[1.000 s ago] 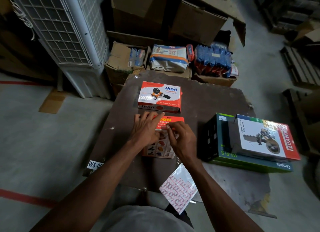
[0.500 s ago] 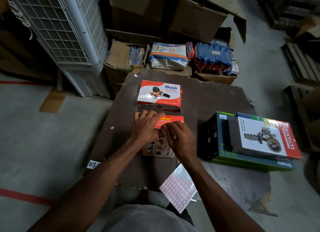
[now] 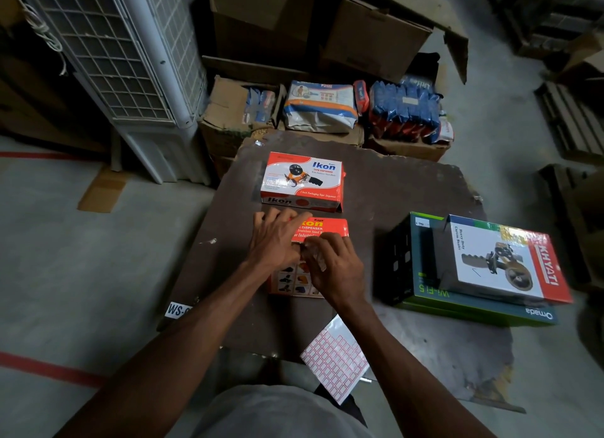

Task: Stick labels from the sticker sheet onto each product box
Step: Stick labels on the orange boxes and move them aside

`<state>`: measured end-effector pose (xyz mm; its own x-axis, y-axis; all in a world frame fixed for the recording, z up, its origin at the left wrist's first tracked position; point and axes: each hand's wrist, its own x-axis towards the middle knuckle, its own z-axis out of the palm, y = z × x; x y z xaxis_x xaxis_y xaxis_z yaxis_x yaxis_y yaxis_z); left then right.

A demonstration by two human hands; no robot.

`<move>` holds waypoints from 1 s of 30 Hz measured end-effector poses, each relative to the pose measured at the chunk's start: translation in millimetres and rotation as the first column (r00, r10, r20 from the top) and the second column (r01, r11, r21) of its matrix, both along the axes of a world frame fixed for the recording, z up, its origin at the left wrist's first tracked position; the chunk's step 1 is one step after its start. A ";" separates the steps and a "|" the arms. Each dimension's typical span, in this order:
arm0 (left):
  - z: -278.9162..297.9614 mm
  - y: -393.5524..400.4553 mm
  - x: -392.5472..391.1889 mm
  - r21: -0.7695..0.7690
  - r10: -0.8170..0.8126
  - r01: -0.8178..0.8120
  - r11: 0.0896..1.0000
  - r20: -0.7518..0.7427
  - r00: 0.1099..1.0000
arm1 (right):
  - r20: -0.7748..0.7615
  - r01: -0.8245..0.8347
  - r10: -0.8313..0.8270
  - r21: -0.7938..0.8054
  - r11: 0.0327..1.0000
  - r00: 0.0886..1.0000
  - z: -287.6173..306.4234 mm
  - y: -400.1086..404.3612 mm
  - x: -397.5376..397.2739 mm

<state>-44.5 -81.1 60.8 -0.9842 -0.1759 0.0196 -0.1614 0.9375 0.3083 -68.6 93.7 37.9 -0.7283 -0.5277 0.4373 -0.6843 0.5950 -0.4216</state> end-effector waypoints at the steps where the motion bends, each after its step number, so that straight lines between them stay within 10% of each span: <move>1: 0.6 -0.1 -0.4 0.001 -0.001 0.001 1.000 -0.001 1.000 | 0.051 0.014 -0.013 -0.036 0.999 0.999 2.4 0.6 1.2; 5: -1.2 -1.6 0.6 0.003 0.001 -0.001 1.000 -0.039 0.999 | 0.113 0.044 -0.024 -0.171 0.984 0.993 13.5 1.0 -1.8; 14: -0.6 -0.7 2.3 -0.006 -0.010 0.010 1.000 -0.026 1.000 | -0.134 0.000 0.015 0.107 0.994 0.991 4.7 3.1 -14.7; 30: -1.0 -1.5 5.2 0.022 -0.027 0.027 0.999 -0.024 0.999 | -0.129 -0.031 0.055 0.182 0.983 0.990 13.8 5.2 -21.8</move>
<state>-39.3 -82.6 59.8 -0.9879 -0.1500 0.0394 -0.1285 0.9342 0.3329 -90.4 98.9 51.7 -0.6450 -0.6356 0.4242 -0.7536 0.6212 -0.2149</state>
